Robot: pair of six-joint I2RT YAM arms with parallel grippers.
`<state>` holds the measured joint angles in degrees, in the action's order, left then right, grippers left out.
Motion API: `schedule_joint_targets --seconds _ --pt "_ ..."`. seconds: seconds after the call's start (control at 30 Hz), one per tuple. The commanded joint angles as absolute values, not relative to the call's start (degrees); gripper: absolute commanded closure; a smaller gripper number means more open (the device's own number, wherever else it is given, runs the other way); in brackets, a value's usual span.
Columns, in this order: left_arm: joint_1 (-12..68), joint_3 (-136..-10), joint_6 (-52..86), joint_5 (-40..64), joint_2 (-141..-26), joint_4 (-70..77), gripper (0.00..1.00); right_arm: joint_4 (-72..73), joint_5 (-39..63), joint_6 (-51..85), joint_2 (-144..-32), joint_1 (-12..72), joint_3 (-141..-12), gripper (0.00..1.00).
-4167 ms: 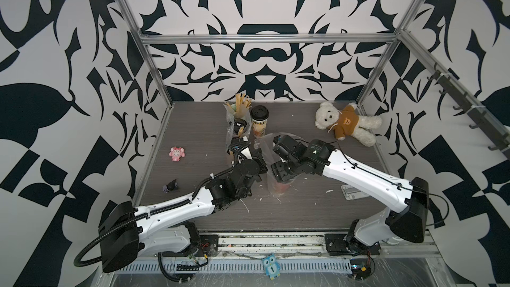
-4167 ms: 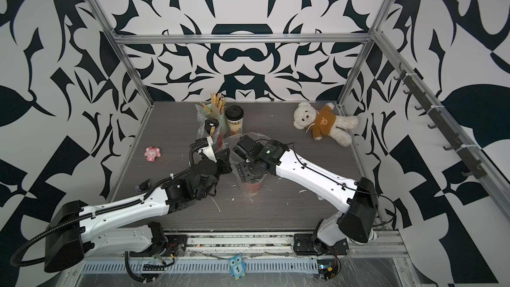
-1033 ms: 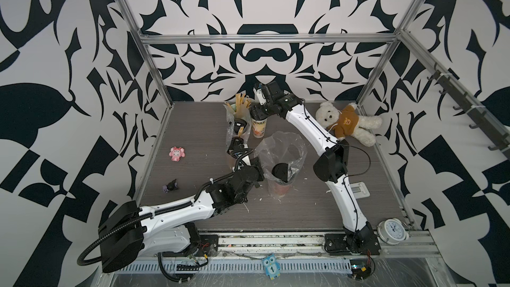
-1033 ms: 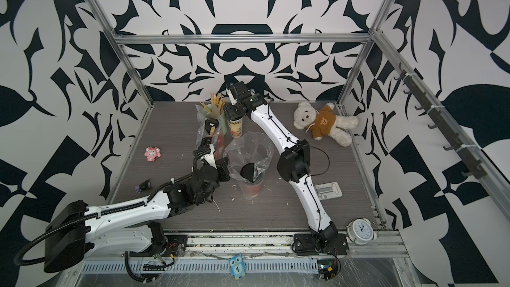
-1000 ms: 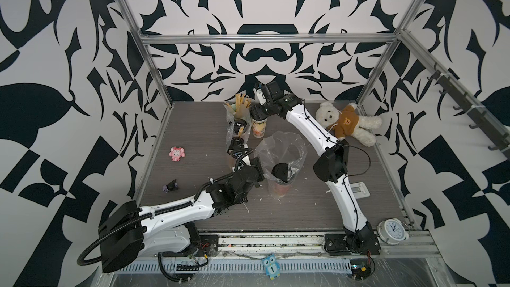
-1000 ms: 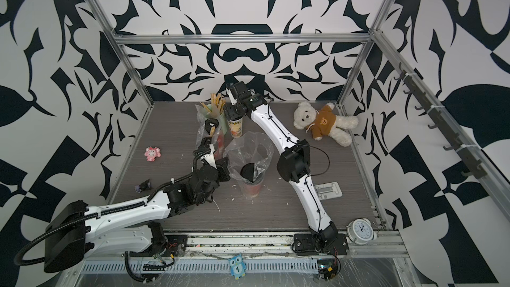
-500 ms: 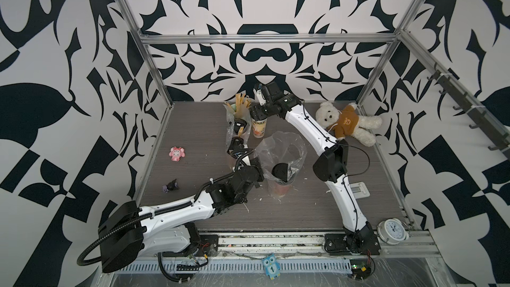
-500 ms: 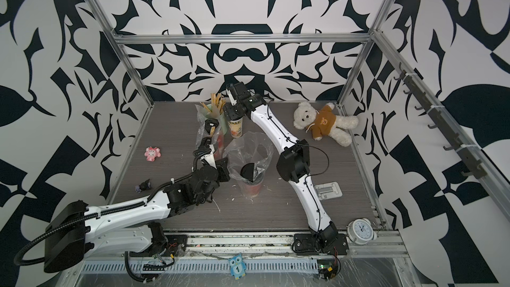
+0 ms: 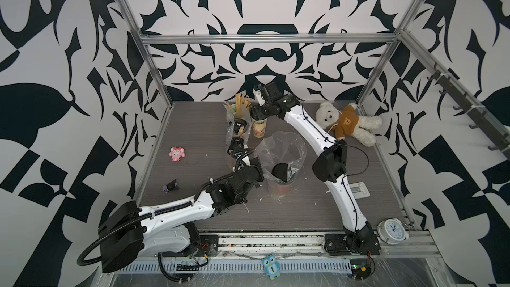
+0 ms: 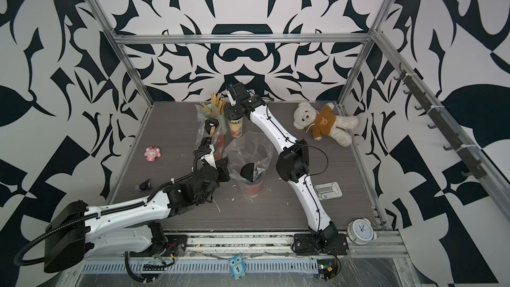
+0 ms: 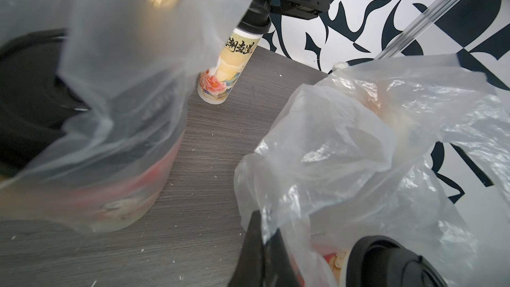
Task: Pack milk tea into plastic carrier bags
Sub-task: Pick up the milk tea cup at the center of the board.
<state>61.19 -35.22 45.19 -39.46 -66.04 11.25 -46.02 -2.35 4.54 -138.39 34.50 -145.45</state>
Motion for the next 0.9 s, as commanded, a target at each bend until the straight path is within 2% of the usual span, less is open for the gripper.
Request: schedule_joint_targets --seconds 0.0,0.3,0.63,0.87 --pt "61.2 -35.3 46.0 -40.6 -64.8 10.9 1.0 -45.3 -2.4 4.5 -134.0 34.6 -147.0 0.3" --pt "61.2 -35.7 45.5 -40.7 -65.0 12.0 1.0 -45.8 -1.3 3.2 -124.1 34.5 -145.4 0.33" --pt "61.1 -36.4 44.3 -39.1 -65.9 13.8 1.0 -54.6 -1.4 3.2 -111.1 34.7 -145.1 0.37" --pt "61.2 -37.8 43.2 -37.1 -67.4 14.6 1.0 -57.3 -1.3 3.6 -98.9 36.4 -137.9 0.39"
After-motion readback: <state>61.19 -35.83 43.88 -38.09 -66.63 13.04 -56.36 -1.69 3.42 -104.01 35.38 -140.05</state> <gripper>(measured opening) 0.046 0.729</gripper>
